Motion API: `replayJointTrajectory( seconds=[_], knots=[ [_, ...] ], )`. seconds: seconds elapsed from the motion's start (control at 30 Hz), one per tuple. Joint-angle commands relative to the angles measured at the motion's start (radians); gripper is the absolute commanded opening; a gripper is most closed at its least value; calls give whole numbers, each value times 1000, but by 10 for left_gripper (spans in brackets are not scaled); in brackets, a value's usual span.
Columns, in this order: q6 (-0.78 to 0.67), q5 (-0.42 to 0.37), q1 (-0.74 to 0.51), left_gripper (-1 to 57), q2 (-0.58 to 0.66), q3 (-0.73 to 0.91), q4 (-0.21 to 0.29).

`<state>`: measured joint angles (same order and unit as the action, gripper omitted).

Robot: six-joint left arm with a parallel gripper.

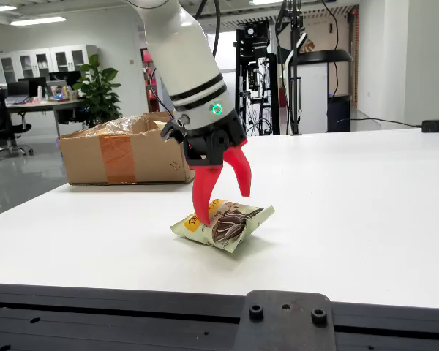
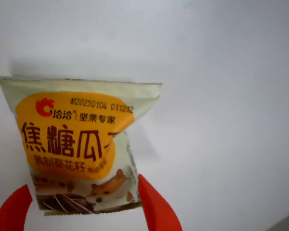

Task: Grasp a snack and put it in the bin.

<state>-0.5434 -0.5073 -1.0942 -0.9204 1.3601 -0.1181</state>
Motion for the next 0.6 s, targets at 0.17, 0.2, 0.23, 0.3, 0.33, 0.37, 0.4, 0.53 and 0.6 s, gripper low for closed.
replayJointTrajectory(
  seconds=[0.17,0.2,0.23,0.3,0.33,0.37,0.4,0.53,0.6],
  knots=[
    [-6,6,12,433,-41,-7,-1],
    [-6,9,13,433,-47,-7,-1],
    [-7,12,14,433,-52,-8,-2],
    [-7,20,16,433,-62,-8,-2],
    [-7,24,17,432,-66,-8,-2],
    [-7,29,17,431,-69,-9,-3],
    [-7,33,18,427,-71,-9,-3],
    [-4,41,21,370,-77,-11,-3],
    [3,39,20,322,-78,-11,-2]
  ],
)
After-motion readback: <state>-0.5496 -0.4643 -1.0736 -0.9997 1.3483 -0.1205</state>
